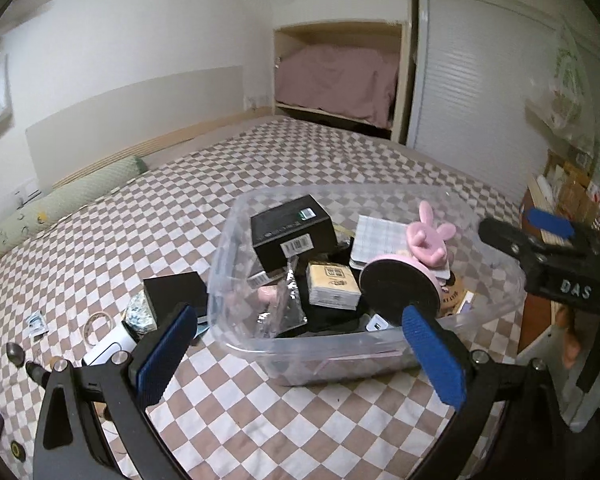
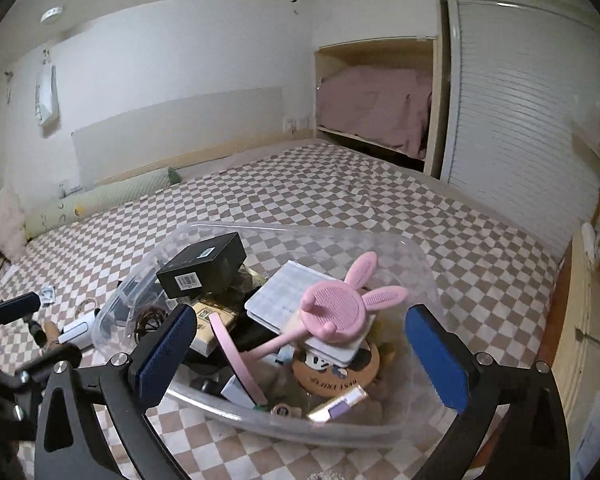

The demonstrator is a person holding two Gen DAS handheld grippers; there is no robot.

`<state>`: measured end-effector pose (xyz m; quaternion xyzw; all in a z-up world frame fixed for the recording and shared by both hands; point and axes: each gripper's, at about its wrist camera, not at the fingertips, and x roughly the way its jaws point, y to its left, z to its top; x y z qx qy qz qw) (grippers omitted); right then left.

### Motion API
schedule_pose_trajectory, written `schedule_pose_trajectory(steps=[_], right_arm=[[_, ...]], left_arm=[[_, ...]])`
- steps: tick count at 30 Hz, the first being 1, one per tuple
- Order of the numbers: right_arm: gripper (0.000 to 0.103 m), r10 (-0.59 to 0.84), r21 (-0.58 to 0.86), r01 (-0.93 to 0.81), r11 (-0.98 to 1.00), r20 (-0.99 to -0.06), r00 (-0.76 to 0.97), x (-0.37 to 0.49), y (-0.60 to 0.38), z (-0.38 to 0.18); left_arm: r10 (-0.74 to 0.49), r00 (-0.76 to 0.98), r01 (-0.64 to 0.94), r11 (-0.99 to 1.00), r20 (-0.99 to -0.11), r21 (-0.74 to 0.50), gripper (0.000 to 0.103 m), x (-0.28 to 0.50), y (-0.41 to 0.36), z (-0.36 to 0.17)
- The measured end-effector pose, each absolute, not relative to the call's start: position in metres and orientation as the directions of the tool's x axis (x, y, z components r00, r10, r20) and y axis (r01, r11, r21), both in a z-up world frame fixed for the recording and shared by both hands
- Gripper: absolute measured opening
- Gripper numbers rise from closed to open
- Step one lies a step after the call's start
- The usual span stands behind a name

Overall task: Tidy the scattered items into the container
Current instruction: 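Withdraw both tools from the bin back toward the remaining items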

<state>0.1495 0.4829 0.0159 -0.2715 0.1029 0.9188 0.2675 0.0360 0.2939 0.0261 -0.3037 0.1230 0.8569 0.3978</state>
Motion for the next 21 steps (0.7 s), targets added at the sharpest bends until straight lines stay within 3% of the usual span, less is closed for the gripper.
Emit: schedule_pose_trajectory(steps=[21], right_arm=[[0.103,0.417,0.000,-0.498,-0.867,-0.549,-0.724,0.160,0.444,0.014]], left_arm=[[0.523,-0.633,-0.634,-0.773,-0.570,-0.005,0.103,0.048,0.233,0.031]])
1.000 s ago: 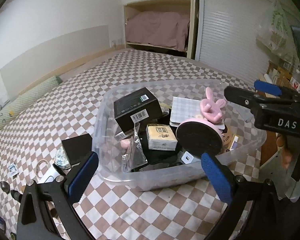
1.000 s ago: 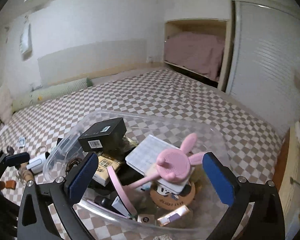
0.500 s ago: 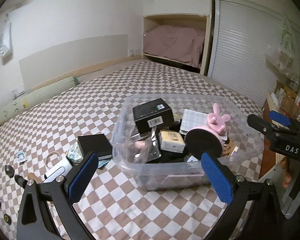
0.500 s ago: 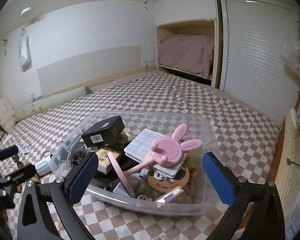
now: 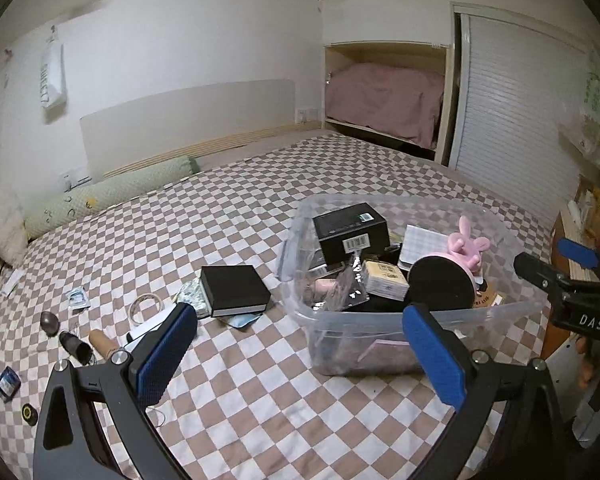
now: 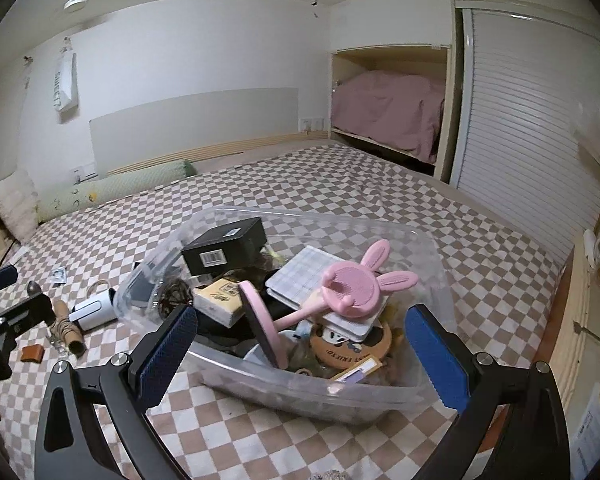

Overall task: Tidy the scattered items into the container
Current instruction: 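Withdraw both tools from the bin back toward the remaining items, then move the left tool to the black round tin while the right tool approaches the orange leather case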

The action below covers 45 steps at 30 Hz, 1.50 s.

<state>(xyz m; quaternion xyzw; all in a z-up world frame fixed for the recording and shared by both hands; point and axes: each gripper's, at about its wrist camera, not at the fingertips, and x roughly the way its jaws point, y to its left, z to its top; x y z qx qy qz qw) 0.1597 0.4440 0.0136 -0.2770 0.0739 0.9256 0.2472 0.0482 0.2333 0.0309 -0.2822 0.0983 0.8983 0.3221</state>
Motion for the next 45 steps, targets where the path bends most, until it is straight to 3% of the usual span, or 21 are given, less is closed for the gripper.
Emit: schedule_pose_trajectory(steps=[17,26,34,45], right_arm=[[0.103,0.300,-0.038,-0.334,-0.942,-0.545,-0.783,0.125,0.363,0.022],[0.103,0.221,-0.009,-0.257,-0.966,-0.537,-0.814,0.110,0.326,0.029],[0.103,0.180,-0.002,-0.209,-0.978,-0.518,-0.837,0.090,0.286,0.027],[0.103,0.057,-0.037,-0.044,-0.998,-0.547,-0.835,0.046,0.232,0.005]], left_arm=[[0.362,-0.807,-0.443,-0.894,-0.466,0.073,0.103,0.050,0.132,0.047],[0.307,-0.813,-0.374,-0.927,-0.495,0.040,0.103,0.039,0.085,0.047],[0.304,-0.770,-0.316,-0.945,-0.561,-0.079,0.103,0.024,0.036,0.036],[0.163,-0.781,-0.176,-0.984,-0.602,-0.038,0.103,0.006,-0.023,0.012]])
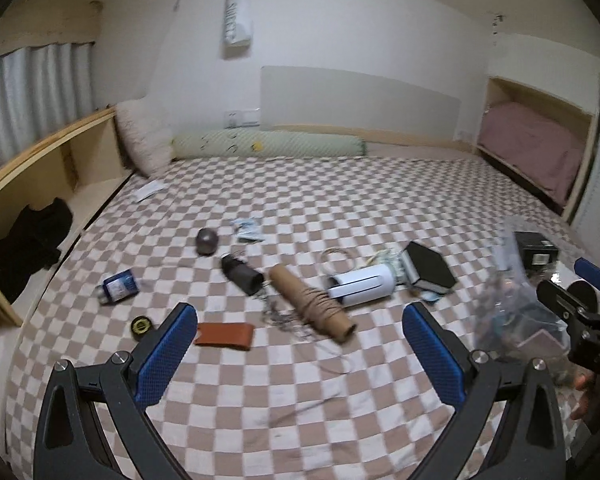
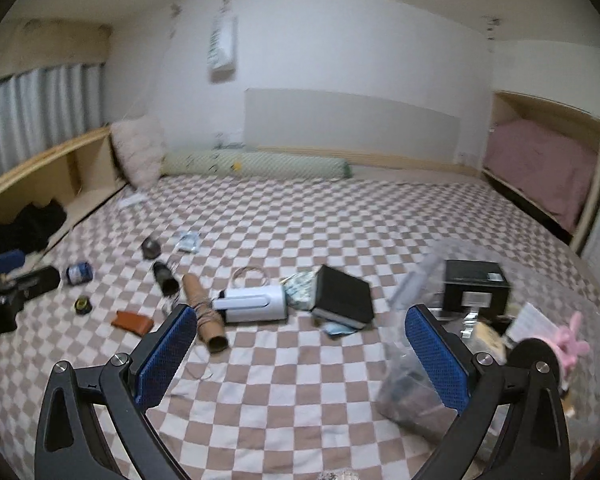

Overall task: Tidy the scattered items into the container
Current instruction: 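Move the left tool to the black round tin while the right tool approaches the orange leather case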

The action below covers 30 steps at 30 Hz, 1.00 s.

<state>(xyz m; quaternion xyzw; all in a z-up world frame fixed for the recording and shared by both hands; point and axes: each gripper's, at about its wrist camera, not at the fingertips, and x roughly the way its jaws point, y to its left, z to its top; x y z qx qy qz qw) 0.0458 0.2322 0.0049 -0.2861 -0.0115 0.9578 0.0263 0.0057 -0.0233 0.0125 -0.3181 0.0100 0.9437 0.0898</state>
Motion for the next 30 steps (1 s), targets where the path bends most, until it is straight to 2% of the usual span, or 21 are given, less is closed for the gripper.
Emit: schedule_pose_trajectory(steps=[4,12,19,30], right_arm=[[0.103,0.014,-0.046,0.017,-0.999,-0.600,-0.800,0.024,0.219,-0.007],[0.103,0.021,-0.185,0.113,-0.976,-0.601,-0.799,-0.012,0.180,-0.039],[0.103,-0.003,-0.207,0.212,-0.955,-0.709,-0.705,-0.046,0.156,-0.086],[0.103,-0.061,-0.165,0.322,-0.932,-0.805,-0.590,-0.046,0.137,-0.127]], left_arm=[[0.116,-0.775,-0.134,-0.991,-0.621,-0.018,0.103,-0.008,-0.040,0.002],[0.039,-0.743,-0.051,-0.999,-0.668,-0.002,0.103,-0.044,-0.070,-0.028],[0.004,-0.668,-0.015,-1.000,-0.744,0.008,0.103,-0.070,-0.083,-0.071],[-0.172,-0.548,-0.014,-0.977,-0.819,0.215,0.103,-0.111,-0.083,-0.152]])
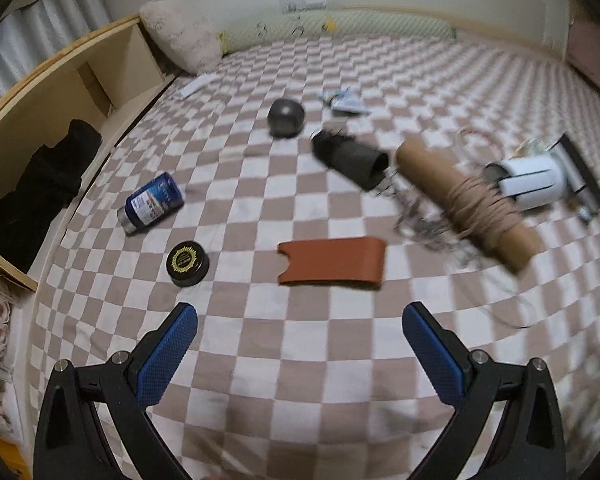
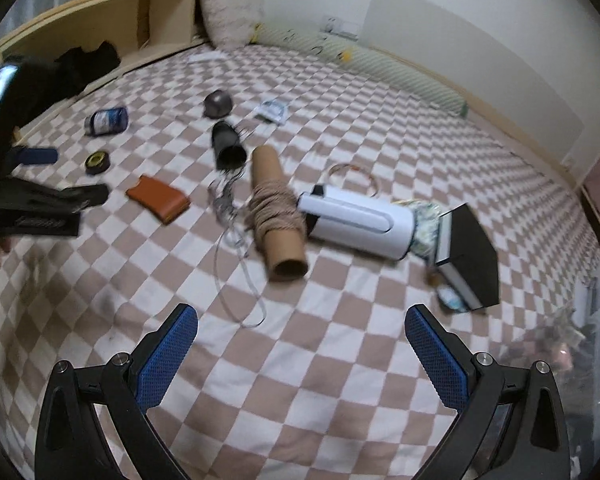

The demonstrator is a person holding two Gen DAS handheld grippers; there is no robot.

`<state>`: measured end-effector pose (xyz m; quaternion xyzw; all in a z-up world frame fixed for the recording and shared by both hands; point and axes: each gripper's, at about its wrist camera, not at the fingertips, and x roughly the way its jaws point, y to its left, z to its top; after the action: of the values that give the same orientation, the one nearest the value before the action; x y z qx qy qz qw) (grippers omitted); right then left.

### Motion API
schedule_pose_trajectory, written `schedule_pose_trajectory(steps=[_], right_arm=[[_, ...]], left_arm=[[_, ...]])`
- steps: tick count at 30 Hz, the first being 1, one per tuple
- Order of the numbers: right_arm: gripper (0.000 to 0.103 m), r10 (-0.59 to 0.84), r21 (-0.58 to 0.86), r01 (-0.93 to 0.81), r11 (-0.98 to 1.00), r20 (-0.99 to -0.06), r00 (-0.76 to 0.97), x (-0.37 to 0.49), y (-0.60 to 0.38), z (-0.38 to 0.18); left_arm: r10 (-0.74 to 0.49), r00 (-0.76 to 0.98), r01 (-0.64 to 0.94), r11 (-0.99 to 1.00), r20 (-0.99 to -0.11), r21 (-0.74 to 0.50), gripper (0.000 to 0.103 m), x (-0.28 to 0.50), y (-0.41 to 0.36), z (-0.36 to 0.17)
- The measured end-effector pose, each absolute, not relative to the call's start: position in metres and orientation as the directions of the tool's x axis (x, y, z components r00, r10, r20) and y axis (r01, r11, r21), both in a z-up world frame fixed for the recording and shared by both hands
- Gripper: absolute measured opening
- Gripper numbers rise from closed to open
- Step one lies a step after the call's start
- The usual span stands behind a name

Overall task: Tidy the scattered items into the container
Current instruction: 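Move the left tool to the black round tin while the right tool approaches the orange leather case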

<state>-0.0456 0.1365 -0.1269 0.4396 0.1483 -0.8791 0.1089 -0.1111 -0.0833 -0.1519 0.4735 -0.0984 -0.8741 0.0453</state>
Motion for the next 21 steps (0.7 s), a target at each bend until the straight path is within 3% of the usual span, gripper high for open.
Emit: schedule_pose_trajectory(steps=[9,21], right_arm=[[0.103,-0.107,-0.144,0.405,-0.903,-0.838,-0.535,-0.037,0.121,-0.140],[0.102,-0.162,-0.078,0.434,-0.897,-0.857,-0.489,-0.038,0.119,-0.142]], left_arm=[[-0.296,-0.519,0.080,-0.951,-0.802,0.299,0.103,-0.140,-0.132,-0.174],[-0.275,-0.477,0.227,-0.956,-0.835,0.185,0.103,-0.173,-0.197,-0.207]])
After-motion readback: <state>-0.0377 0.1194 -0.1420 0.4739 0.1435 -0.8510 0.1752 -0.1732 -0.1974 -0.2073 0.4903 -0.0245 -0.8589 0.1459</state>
